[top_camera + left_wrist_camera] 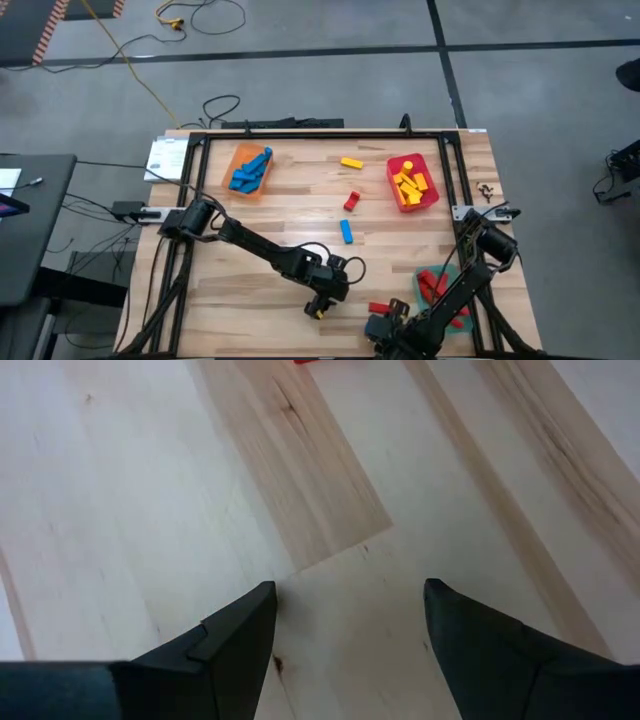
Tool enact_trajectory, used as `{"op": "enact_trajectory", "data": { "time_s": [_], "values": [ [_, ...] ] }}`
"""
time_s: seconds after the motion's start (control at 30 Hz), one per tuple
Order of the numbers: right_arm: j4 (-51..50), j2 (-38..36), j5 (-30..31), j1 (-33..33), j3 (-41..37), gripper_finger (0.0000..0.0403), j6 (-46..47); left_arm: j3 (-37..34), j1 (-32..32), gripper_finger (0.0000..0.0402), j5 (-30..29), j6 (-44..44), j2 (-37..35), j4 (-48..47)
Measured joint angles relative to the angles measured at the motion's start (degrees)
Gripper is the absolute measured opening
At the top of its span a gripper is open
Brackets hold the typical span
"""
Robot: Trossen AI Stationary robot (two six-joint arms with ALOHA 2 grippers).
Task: Sort blocks
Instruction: Put the blue rectangle block into the orange bin
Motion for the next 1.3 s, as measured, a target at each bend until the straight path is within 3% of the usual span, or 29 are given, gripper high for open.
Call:
{"op": "enact_trajectory", "data": {
  "time_s": [0.23, 0.37, 0.5, 0.77, 0.87, 1.03, 1.17, 1.3],
  "values": [
    [0.03, -0.14, 1.10, 0.04, 0.07, 0.0113, -1.90, -0.20, -0.06, 0.0243, -2.17, 3.08, -2.05, -2.51],
    [0.07, -0.48, 4.97, -0.50, 0.05, 0.0113, -4.33, -0.63, -0.04, 0.0233, -6.83, 7.84, -6.33, -6.64],
    [0.13, -2.18, 10.26, -2.65, 0.05, 0.0113, -8.56, -4.30, 0.02, 0.0225, -10.14, 12.93, -15.37, -5.79],
    [4.03, -7.87, 20.61, -9.92, 0.05, 0.0130, -26.37, -20.28, -0.90, 0.0224, -14.53, 22.65, -39.15, -0.04],
    [5.48, -9.32, 22.44, -12.83, 0.05, 0.0129, -33.84, -26.35, 0.54, 0.0224, -12.44, 17.70, -49.24, 2.30],
    [9.45, -10.62, 25.44, -17.57, 0.05, 0.0129, -47.07, -37.13, 7.22, 0.0224, 0.07, 6.15, -64.66, 8.82],
    [15.05, -10.85, 29.08, -20.94, 0.05, 0.0129, -59.15, -45.88, 12.32, 0.0224, 2.66, -6.37, -71.22, 17.11],
    [21.79, -10.85, 33.33, -23.93, 0.05, 0.0130, -71.59, -53.21, 15.83, 0.0224, 6.32, -17.23, -72.93, 28.23]
  ]
}}
